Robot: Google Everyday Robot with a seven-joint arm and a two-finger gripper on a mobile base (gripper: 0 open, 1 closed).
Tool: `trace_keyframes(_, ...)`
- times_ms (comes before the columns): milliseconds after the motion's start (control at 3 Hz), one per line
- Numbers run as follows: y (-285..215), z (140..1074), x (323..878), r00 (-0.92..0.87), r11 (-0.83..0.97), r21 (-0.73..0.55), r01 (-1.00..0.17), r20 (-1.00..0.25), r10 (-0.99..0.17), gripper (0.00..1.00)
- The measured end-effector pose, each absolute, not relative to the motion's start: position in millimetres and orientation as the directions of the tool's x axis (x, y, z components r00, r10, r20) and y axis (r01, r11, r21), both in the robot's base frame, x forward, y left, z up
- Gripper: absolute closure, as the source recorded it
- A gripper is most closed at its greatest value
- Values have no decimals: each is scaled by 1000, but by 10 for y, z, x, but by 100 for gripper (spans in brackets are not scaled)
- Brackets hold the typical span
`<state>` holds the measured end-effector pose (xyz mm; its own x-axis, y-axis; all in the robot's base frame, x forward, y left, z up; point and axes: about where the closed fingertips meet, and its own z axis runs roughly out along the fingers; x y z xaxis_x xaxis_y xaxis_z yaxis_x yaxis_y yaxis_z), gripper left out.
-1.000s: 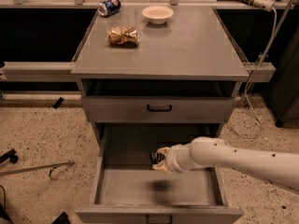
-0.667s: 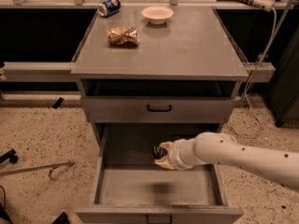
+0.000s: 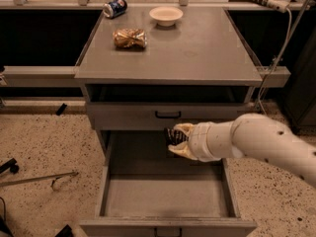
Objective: Pick rxbar chocolate from middle drawer and place on counter
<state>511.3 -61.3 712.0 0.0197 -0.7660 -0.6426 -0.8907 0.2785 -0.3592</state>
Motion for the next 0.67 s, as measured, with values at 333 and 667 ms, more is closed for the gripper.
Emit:
trace_keyframes(333, -625, 7952, 5081, 113, 254, -449, -857, -644, -757, 100)
trace_keyframes(667, -623, 7945, 5081, 112, 254, -448, -857, -644, -757, 100)
